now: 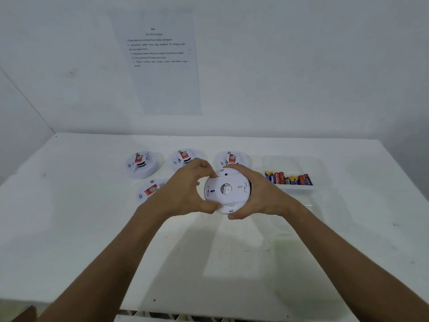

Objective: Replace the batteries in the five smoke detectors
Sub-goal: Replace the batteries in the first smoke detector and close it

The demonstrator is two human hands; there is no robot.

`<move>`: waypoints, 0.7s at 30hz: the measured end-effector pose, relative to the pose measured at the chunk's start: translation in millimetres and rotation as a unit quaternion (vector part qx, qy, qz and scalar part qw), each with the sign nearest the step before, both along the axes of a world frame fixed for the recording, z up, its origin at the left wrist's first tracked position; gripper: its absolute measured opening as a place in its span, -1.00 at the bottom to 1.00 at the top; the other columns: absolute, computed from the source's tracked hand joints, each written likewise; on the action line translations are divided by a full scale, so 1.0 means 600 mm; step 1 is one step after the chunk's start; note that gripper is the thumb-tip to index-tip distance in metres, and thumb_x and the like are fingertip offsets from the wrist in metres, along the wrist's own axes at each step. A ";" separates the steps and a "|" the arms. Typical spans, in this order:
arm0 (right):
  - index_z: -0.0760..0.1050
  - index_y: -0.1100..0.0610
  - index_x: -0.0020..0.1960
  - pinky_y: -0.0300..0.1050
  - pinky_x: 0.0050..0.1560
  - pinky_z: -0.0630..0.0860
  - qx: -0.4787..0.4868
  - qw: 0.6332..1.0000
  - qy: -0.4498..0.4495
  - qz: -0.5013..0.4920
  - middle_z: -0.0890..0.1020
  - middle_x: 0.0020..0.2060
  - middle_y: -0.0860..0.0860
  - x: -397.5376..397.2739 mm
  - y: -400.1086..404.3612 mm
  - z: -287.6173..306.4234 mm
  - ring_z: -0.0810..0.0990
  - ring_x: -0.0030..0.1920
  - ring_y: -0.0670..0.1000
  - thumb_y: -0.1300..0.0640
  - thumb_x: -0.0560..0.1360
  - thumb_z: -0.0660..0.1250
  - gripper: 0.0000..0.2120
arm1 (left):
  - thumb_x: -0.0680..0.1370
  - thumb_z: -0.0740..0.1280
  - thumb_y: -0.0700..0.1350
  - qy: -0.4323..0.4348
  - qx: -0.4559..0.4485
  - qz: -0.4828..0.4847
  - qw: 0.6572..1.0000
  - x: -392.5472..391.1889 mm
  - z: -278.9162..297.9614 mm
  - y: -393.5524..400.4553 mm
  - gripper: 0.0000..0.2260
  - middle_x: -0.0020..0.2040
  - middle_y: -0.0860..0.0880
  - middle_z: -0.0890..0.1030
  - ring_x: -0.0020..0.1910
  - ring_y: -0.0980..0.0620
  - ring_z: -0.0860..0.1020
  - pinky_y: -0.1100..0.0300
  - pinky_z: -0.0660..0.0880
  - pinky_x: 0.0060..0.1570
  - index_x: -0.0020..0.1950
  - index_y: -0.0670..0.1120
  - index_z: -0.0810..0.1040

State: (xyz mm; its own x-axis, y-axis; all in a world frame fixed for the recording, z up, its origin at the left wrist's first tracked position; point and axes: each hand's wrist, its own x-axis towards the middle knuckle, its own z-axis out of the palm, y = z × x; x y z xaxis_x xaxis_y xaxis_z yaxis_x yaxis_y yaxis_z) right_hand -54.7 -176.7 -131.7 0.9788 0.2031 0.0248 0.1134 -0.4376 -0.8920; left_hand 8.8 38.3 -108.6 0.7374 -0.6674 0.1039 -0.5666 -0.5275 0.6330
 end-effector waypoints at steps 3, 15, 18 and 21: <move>0.37 -0.13 0.35 -0.33 0.06 0.55 0.000 1.000 0.002 0.005 0.58 0.17 -0.18 0.003 -0.022 -0.003 0.56 0.15 -0.23 0.30 0.18 0.68 -0.12 | 0.11 0.40 0.27 -0.052 0.044 -0.015 0.998 -0.002 0.007 -0.028 -0.34 0.07 0.11 0.39 -0.01 0.20 0.38 0.49 0.32 -0.08 0.11 -0.03 0.53; 0.37 -0.04 0.40 -0.24 0.09 0.57 0.007 0.999 0.029 -0.017 0.57 0.20 -0.16 -0.032 -0.142 -0.004 0.54 0.23 -0.14 0.33 0.15 0.69 -0.07 | 0.11 0.43 0.23 0.003 0.012 0.151 0.988 -0.018 -0.097 0.007 -0.45 0.00 0.09 0.44 -0.05 0.20 0.47 0.28 0.47 -0.10 0.01 0.01 0.50; 0.36 -0.05 0.40 -0.27 0.05 0.56 0.011 0.999 0.039 -0.009 0.57 0.19 -0.17 -0.045 -0.152 -0.009 0.54 0.22 -0.17 0.37 0.15 0.68 -0.07 | 0.09 0.41 0.26 0.010 0.091 0.127 0.988 -0.034 -0.135 -0.001 -0.48 -0.08 0.09 0.42 -0.14 0.17 0.43 0.24 0.43 -0.17 -0.09 0.00 0.50; 0.36 -0.07 0.39 -0.29 0.05 0.56 0.014 0.999 0.042 -0.003 0.56 0.18 -0.21 -0.051 -0.150 -0.014 0.54 0.22 -0.18 0.37 0.15 0.68 -0.06 | 0.10 0.39 0.29 -0.001 0.123 0.130 0.984 -0.036 -0.149 -0.003 -0.48 -0.07 0.08 0.44 -0.06 0.06 0.45 0.14 0.44 -0.08 -0.09 0.01 0.55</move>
